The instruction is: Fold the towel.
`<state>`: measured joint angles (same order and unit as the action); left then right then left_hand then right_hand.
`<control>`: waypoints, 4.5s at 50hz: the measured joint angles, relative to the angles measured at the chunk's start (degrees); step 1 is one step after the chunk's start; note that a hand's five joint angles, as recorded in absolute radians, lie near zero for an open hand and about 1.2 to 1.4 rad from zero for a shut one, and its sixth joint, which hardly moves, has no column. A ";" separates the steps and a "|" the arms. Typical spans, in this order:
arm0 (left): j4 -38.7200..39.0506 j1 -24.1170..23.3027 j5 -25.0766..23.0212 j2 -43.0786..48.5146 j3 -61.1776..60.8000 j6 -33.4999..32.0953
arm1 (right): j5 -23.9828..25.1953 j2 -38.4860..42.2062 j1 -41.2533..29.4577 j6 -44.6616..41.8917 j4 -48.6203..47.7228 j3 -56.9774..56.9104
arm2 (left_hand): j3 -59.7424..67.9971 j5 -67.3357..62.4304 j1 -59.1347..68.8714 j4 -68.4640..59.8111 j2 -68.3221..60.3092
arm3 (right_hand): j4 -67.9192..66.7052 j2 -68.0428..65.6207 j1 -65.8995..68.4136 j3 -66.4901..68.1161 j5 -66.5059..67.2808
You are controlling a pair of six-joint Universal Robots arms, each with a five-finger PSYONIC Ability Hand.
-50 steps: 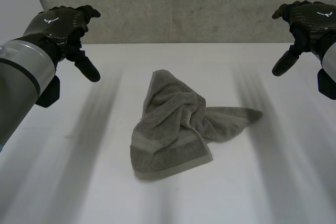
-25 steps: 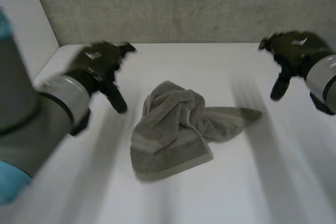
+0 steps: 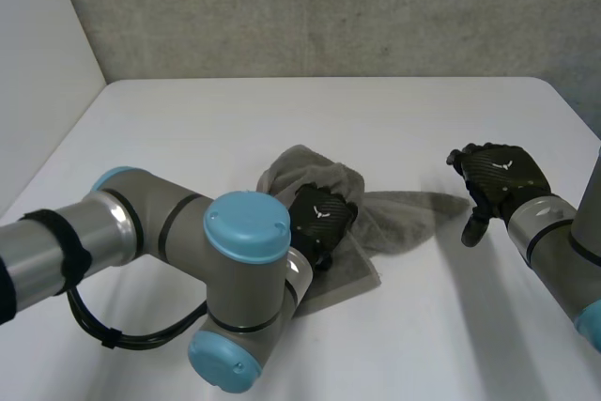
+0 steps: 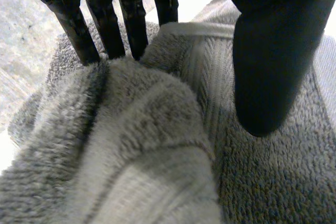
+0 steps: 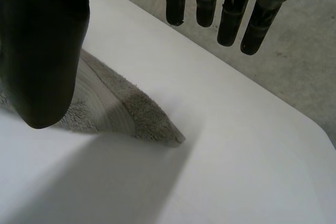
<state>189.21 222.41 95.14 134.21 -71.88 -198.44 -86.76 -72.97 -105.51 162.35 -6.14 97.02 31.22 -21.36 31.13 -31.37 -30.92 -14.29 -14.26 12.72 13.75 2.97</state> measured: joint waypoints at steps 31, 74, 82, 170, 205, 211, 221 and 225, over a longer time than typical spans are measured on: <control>1.24 14.34 0.79 -26.06 -29.20 -3.87 | 5.99 4.08 -3.80 -0.16 2.29 -2.86 | 27.52 -27.41 27.73 -27.37 -27.81 | 0.00 0.00 0.00 0.00 0.00; -3.94 13.67 3.06 -28.90 -19.54 16.37 | 3.69 7.49 -6.01 -0.11 2.15 -3.85 | -21.56 20.06 -21.26 21.72 21.29 | 0.00 0.00 0.00 0.00 0.00; -8.37 13.61 5.10 -20.65 -16.12 24.05 | 3.15 7.69 -6.10 0.03 2.00 -3.53 | -20.82 20.06 -21.07 20.98 20.52 | 0.00 0.00 0.00 0.00 0.00; -7.72 22.30 -1.98 -20.83 -12.37 13.64 | 14.15 29.12 1.60 0.58 49.86 -62.23 | 38.39 -37.57 37.36 -38.33 -38.85 | -29.59 -28.94 29.70 30.20 29.88; -4.23 22.37 -1.91 -16.32 -12.22 13.96 | 10.11 -5.03 10.82 -9.88 6.49 5.58 | 38.40 -37.57 37.36 -38.34 -38.85 | -15.93 -15.74 17.59 16.57 17.55; -3.59 22.37 -1.89 -16.27 -12.37 13.96 | 12.78 -2.81 11.86 -11.99 4.92 9.52 | 38.40 -37.57 37.36 -38.34 -38.85 | -3.50 -4.28 6.00 4.16 3.28; -3.14 22.37 -1.87 -16.36 -12.94 13.96 | 15.48 2.42 11.32 -11.27 -1.88 9.43 | 38.40 -37.57 37.36 -38.34 -38.85 | -1.28 -2.55 3.17 1.73 0.86; -3.07 22.37 -1.89 -16.35 -13.09 13.96 | 15.32 4.17 11.14 -11.09 -5.16 8.88 | 38.40 -37.57 37.36 -38.34 -38.85 | -1.28 -2.56 3.18 1.73 0.86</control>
<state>186.13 244.77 93.26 117.86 -84.97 -184.48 -71.44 -68.80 -94.38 151.27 -11.30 105.90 69.62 -58.93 68.49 -69.71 -69.77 -15.57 -16.82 15.89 15.48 3.83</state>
